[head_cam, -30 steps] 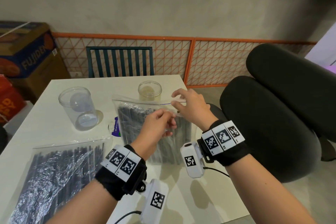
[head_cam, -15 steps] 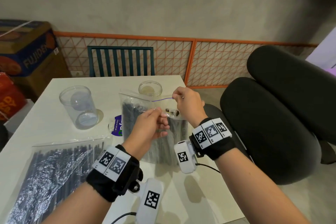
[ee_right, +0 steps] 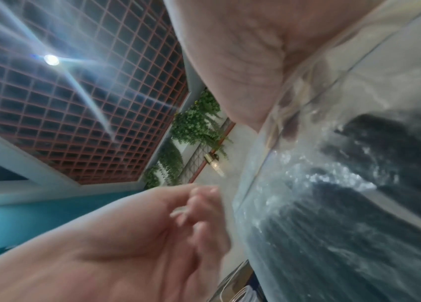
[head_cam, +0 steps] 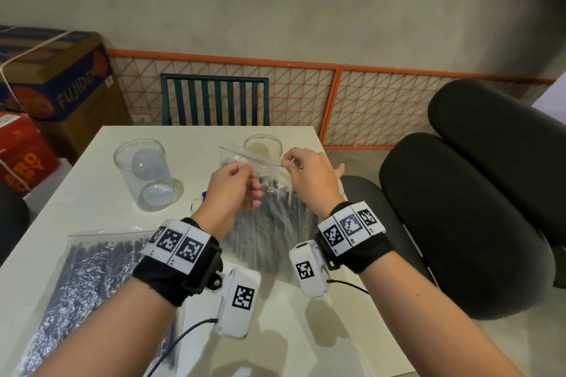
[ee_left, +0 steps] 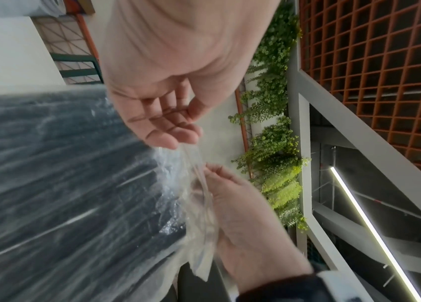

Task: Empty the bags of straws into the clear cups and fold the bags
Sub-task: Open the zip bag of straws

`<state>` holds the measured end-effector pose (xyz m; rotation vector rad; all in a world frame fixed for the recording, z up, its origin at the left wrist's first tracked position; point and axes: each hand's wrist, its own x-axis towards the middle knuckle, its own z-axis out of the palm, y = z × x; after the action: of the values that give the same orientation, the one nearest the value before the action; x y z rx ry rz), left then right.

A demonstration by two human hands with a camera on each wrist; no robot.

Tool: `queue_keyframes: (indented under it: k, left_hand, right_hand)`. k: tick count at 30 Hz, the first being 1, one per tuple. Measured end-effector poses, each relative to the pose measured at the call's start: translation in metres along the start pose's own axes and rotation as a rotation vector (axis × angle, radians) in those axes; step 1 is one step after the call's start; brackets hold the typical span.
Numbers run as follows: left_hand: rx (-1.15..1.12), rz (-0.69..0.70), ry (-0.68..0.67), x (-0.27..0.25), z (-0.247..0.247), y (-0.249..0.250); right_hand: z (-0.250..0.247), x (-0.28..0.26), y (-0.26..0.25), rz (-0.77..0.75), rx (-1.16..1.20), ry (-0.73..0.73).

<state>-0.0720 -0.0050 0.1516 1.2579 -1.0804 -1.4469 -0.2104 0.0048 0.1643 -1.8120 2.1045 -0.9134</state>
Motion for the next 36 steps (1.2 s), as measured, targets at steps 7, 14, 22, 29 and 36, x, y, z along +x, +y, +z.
queue_keyframes:
  k: [7,14,22,29,36]
  left_hand:
    - [0.098,0.009,-0.024,0.001,-0.001,0.002]
    - [0.093,-0.048,-0.109,0.006,-0.004,0.004]
    - [0.067,0.001,-0.045,-0.009,-0.011,-0.003]
    - [0.175,0.026,0.058,0.002,-0.015,0.008]
    - [0.302,0.029,0.093,-0.002,-0.033,-0.003]
  right_hand:
    - [0.003,-0.002,-0.001,-0.071,0.006,-0.031]
    - [0.005,-0.003,-0.001,-0.072,-0.020,-0.026]
    - [0.010,0.008,-0.002,0.001,-0.053,0.072]
    - [0.026,-0.009,-0.024,-0.189,-0.116,-0.005]
    - [0.024,0.009,-0.015,-0.075,-0.059,0.052]
